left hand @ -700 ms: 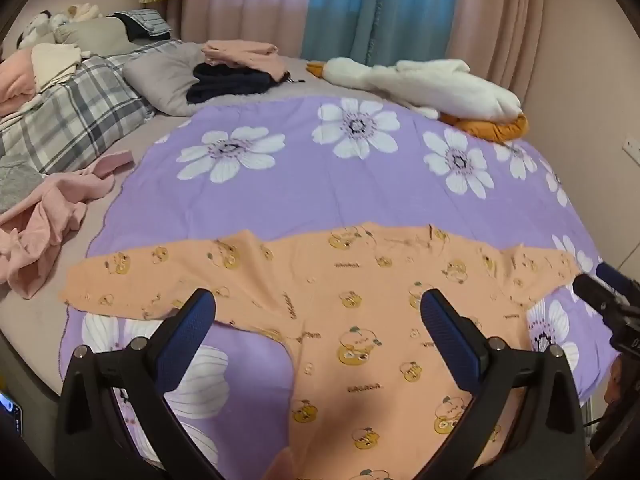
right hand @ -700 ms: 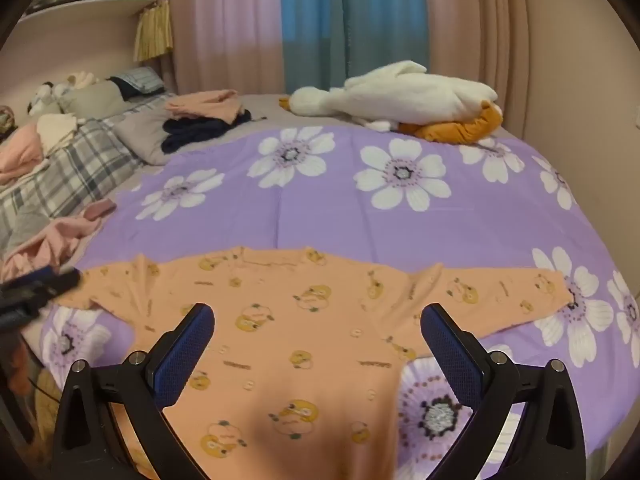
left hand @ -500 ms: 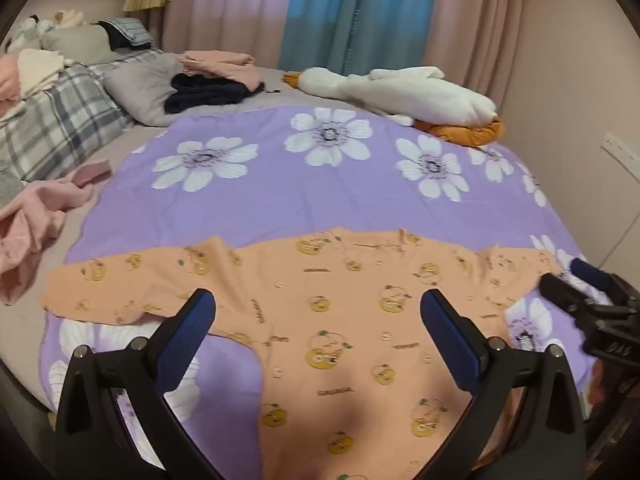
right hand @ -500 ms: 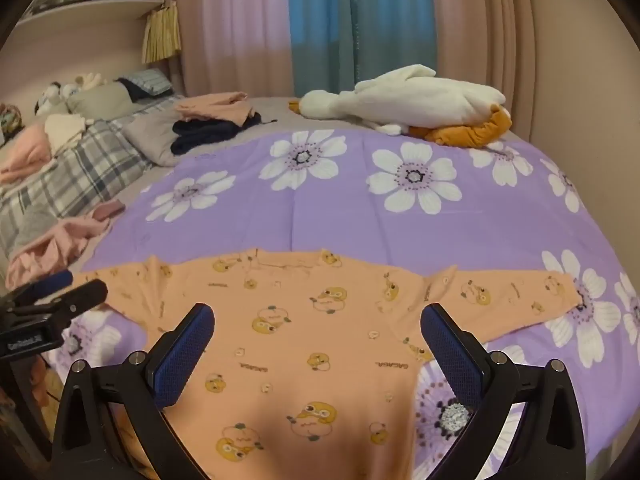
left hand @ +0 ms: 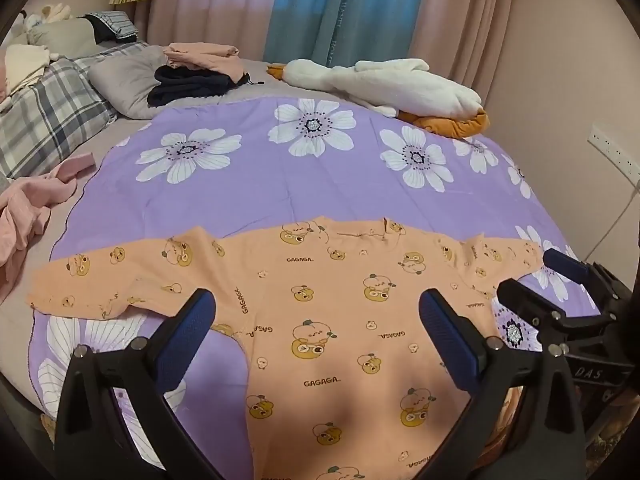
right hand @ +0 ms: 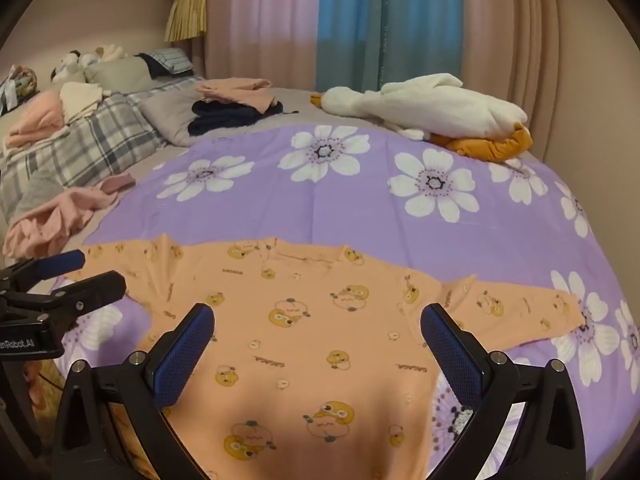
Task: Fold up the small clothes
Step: 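Move both tools over the orange shirt toward its sleeve cuff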
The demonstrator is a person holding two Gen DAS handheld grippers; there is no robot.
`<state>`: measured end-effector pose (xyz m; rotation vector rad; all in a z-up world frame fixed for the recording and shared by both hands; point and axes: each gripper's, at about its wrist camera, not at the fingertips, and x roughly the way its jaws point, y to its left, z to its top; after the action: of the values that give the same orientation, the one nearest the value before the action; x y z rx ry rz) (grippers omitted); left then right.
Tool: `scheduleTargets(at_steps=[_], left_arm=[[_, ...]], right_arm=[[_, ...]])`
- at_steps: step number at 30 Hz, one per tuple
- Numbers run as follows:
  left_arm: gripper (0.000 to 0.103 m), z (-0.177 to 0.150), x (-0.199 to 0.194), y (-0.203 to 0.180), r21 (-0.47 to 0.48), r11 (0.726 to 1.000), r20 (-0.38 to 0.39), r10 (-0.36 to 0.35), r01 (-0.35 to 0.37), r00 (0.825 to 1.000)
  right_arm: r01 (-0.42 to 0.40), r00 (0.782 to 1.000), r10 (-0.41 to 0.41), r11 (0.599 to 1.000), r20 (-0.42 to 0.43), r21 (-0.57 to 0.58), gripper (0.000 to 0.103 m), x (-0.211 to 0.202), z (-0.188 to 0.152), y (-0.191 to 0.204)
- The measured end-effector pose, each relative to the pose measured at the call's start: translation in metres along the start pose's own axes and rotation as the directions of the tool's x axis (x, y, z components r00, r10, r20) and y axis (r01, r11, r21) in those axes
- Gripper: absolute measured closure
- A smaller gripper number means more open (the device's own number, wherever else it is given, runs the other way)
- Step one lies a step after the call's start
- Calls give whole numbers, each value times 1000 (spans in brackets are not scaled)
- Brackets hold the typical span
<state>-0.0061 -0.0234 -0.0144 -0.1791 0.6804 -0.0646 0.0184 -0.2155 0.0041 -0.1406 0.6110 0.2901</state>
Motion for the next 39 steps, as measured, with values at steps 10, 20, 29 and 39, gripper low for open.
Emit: scheduleTargets(at_steps=[10,20,29,39], left_arm=[[2,-1,3,-1,6,1000,-35,-7,7,999],[2,-2,8,-1,-4,999,-93,-39,39,995],[2,-1,6,-3,24,999,-85,-32,34,996],[1,-5,10,-11,53,998,-84,-33,38,996]], right_arm=[[39,999,-38,998,-13,41,1,1,-8,-1],[28,999,-28,1000,-28,-3,1,2,-12,6],[51,998,-50,998,-27,31,1,1,-14,5],[44,998,-42,997,-39,56,1,2,-16,3]])
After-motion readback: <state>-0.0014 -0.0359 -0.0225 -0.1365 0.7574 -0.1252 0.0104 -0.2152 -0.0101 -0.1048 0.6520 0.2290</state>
